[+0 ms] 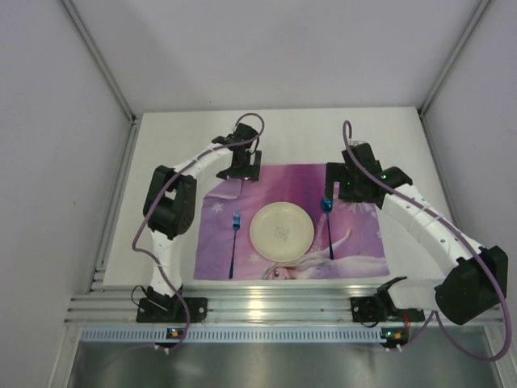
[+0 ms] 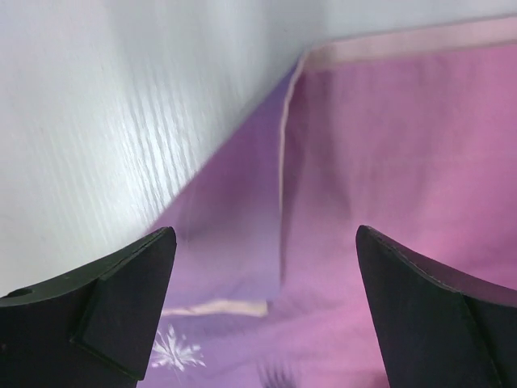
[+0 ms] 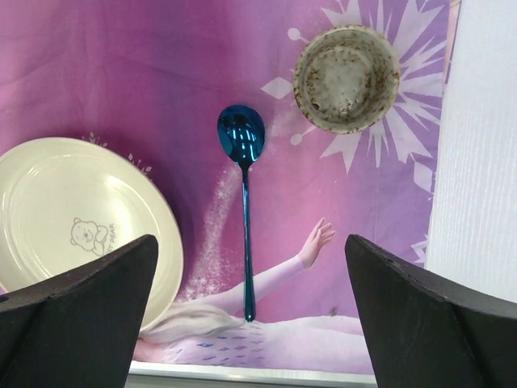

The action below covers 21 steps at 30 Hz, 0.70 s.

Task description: Set the dinner table for one person

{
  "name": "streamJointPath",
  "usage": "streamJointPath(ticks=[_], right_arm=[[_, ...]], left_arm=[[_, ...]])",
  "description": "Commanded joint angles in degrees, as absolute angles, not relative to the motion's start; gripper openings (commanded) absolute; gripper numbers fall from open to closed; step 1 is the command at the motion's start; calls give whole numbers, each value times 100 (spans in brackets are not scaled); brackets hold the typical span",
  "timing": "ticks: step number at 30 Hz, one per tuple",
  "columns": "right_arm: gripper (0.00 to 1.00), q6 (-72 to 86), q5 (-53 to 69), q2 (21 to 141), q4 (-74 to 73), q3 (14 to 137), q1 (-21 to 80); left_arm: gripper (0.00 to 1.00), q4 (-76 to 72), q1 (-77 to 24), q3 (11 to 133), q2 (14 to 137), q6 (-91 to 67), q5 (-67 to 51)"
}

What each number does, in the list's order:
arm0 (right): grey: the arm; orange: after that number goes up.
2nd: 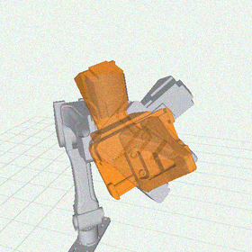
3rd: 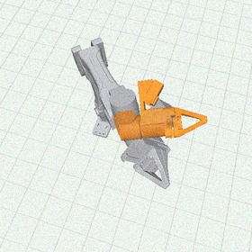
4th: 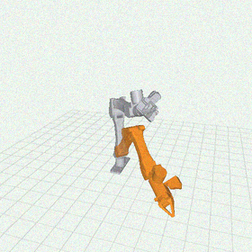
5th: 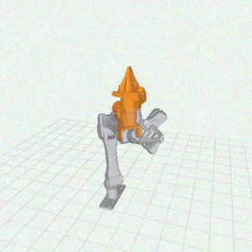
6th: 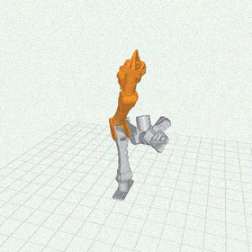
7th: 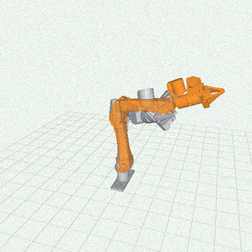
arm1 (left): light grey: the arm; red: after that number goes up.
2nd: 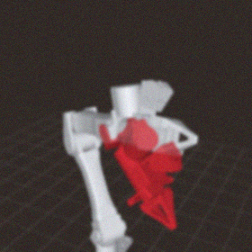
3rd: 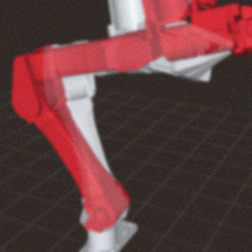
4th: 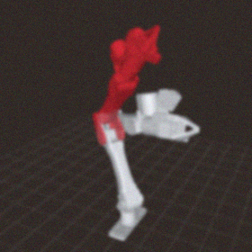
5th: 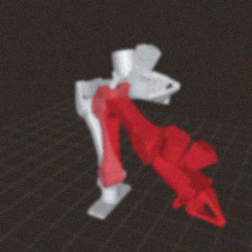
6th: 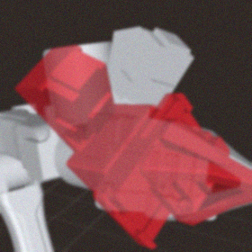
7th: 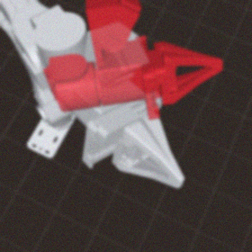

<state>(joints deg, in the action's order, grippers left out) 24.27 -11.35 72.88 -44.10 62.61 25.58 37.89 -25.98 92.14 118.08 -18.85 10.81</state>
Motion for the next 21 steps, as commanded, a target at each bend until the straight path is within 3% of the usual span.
streamJointPath(ticks=[1, 16, 21], right_arm=[[100, 2514, -1362, 7014, -4438, 6328, 2540], [100, 2470, -1450, 7206, -4482, 6407, 2522], [100, 2391, -1336, 7409, -4465, 6530, 2514]], left_arm=[[98, 4437, -2602, 9999, 12425, -1328, 2055], [99, 4693, -2049, 10379, 12551, -914, 3594], [98, 5412, -1670, 11554, 12674, -1221, 4500]])
